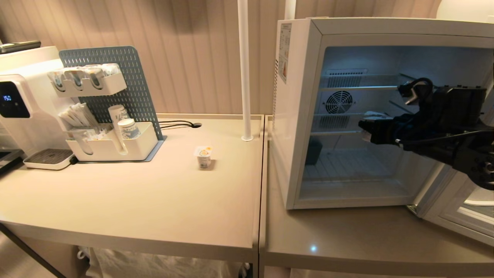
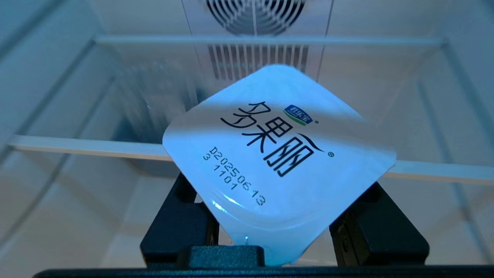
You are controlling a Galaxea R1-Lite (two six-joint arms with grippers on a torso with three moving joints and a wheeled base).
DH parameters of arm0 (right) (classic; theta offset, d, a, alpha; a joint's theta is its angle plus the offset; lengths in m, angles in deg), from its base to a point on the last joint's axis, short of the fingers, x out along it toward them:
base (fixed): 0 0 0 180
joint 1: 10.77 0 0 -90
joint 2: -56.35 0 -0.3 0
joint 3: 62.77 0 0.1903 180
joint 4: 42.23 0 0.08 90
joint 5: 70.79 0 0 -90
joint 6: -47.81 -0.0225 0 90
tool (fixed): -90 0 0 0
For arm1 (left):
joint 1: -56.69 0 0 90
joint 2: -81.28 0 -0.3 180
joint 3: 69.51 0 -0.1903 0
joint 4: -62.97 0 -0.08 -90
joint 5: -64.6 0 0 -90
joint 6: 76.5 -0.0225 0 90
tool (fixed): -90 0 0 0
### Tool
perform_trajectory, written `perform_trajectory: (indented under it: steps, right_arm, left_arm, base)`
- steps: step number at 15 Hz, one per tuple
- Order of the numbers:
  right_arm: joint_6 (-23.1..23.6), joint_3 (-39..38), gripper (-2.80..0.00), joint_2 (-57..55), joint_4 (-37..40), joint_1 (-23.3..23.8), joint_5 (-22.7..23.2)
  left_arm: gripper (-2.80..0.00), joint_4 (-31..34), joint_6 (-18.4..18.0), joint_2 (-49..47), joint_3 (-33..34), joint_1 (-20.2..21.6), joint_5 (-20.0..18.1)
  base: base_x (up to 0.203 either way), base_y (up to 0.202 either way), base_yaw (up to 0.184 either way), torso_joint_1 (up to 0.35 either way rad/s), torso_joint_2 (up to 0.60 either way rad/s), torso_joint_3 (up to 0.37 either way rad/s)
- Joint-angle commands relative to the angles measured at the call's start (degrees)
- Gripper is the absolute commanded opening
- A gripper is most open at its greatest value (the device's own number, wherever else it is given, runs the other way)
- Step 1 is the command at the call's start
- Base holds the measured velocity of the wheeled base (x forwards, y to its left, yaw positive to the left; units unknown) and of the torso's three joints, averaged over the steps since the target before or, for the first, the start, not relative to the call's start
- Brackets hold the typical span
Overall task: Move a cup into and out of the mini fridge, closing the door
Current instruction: Put the yoghurt in the freezer
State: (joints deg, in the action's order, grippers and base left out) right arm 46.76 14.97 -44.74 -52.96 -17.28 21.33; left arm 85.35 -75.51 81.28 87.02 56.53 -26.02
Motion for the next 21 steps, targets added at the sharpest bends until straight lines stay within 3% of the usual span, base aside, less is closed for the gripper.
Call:
perform_trajectory:
  steps: [1, 6, 15, 21]
  right_arm:
    - [-0.1, 1.5, -2.8, 2.6, 2.3, -0.3, 0.2]
    - [-0.1, 1.0, -2.8, 2.1, 2.6, -0.3, 0.3]
    - [-2.8, 11.2, -2.8, -9.4, 2.6, -0.3, -0.1]
    - [-3.0, 13.9, -2.8, -12.3, 3.0, -0.2, -1.0]
  left_arm:
    - [-2.8, 0.0, 0.1, -0.1, 0.0, 0.0, 0.0]
    - [-2.8, 0.0, 0.1, -0.1, 0.0, 0.0, 0.0]
    - [-2.8, 0.0, 0.3, -0.1, 0.0, 0.0, 0.0]
    - [-2.8, -0.1, 0.2, -0.1, 0.0, 0.0, 0.0]
  base:
    - [0.0, 0.0, 0.0, 0.0, 0.0, 0.0]
    - [0.0, 0.0, 0.0, 0.0, 0.0, 0.0]
    - [0.0, 0.0, 0.0, 0.0, 0.0, 0.0]
    - [0.0, 0.0, 0.0, 0.0, 0.0, 0.0]
